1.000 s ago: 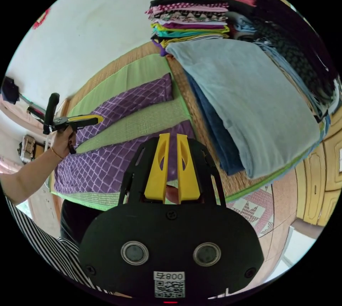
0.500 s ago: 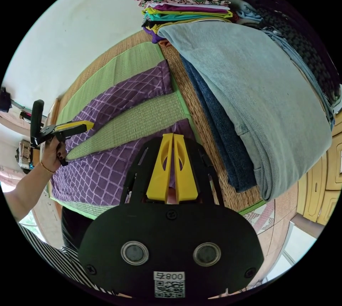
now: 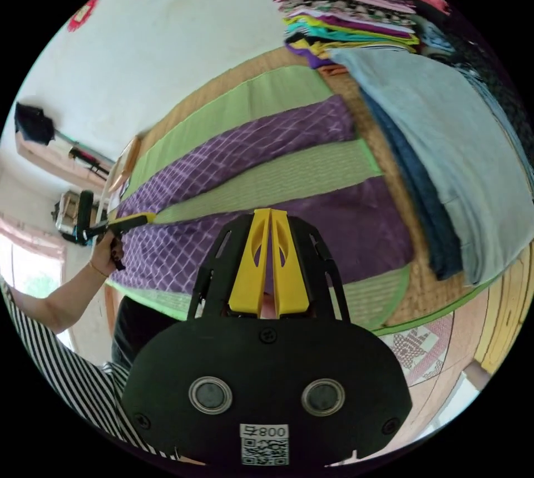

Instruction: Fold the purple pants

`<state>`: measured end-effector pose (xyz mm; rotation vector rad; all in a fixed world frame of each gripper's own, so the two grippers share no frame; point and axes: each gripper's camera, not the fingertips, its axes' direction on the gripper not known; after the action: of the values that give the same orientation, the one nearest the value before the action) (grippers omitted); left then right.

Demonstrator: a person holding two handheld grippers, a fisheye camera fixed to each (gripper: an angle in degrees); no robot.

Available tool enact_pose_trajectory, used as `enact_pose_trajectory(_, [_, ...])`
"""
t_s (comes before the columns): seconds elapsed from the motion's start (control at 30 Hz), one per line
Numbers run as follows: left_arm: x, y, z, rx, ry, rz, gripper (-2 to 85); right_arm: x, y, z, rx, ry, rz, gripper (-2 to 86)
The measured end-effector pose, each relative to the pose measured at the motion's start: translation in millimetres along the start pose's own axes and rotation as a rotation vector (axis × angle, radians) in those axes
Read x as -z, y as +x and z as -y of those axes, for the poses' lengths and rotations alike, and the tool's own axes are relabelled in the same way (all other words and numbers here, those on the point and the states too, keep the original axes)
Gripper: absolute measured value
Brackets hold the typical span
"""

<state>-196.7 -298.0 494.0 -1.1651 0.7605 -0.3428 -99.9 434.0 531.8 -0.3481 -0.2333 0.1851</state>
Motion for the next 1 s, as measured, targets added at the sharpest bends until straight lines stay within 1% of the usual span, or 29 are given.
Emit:
enact_pose_trajectory(0.1, [21, -37, -39, 0.064, 0.032, -0.002, 0.1, -11, -53, 16, 0.116, -0.116, 0.057, 0.1])
enact_pose_trajectory(0.2, [39, -79, -81, 0.15, 0.055, 0.03, 0.0, -15, -101, 33, 0.203, -0.185, 0.052, 0.1])
enact_pose_trajectory(0.27, [43, -114, -111, 0.218, 0.013, 0.07, 0.1, -16, -126, 45, 0.249, -0.223, 0.002, 0.1])
enact_pose_trajectory(0.3, [41, -123, -118, 0.237, -0.01, 0.074, 0.1, -19, -139, 52, 0.275, -0.263, -0.035, 0.1])
enact_pose_trajectory(0.33, [36, -141, -130, 0.273, -0.069, 0.049, 0.1, -18, -145, 56, 0.28, -0.268, -0.063, 0.0])
enact_pose_trajectory(0.37, [40, -157, -143, 0.286, -0.003, -0.034, 0.1, -9, -154, 63, 0.307, -0.234, -0.076, 0.0])
enact_pose_trajectory(0.43, [44, -179, -156, 0.323, -0.005, -0.123, 0.2, 3, -163, 78, 0.303, -0.252, -0.08, -0.1])
enact_pose_trajectory(0.53, [61, -203, -175, 0.303, 0.056, -0.135, 0.2, 25, -174, 109, 0.269, -0.314, -0.034, 0.0])
enact_pose_trajectory(0.67, [97, -252, -202, 0.276, 0.199, -0.19, 0.6, 69, -206, 154, 0.271, -0.284, -0.027, 0.1])
enact_pose_trajectory(0.83, [135, -322, -221, 0.31, 0.25, -0.114, 2.7, 101, -265, 222, 0.343, -0.249, 0.008, 0.5])
enact_pose_trajectory(1.0, [164, -382, -214, 0.287, 0.216, -0.004, 5.7, 110, -359, 311, 0.494, -0.232, 0.008, 2.4])
